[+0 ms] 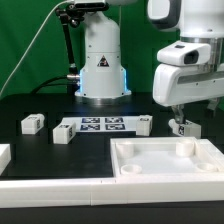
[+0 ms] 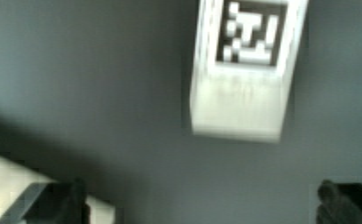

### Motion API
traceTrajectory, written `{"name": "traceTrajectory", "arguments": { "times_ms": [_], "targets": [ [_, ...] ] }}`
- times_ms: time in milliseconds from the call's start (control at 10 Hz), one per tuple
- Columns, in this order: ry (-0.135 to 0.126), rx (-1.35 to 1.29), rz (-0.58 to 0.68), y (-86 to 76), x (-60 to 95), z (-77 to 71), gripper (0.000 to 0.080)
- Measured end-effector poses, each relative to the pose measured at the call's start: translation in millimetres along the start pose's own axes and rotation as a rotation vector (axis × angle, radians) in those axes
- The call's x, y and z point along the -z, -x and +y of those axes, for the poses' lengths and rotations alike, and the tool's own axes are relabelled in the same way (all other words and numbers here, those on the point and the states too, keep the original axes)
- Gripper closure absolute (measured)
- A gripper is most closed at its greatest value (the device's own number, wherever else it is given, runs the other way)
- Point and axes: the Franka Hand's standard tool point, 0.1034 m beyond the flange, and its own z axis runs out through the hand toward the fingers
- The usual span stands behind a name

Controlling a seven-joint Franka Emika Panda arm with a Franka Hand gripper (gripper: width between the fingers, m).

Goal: Assemble one leg

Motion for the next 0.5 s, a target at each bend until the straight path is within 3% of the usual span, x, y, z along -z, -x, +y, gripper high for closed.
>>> {"name": "traceTrajectory", "arguments": {
  "times_ms": [500],
  "targets": [
    [0.006,0.018,-0.401,3.3,-10.2,-9.2,0.015]
  ]
}}
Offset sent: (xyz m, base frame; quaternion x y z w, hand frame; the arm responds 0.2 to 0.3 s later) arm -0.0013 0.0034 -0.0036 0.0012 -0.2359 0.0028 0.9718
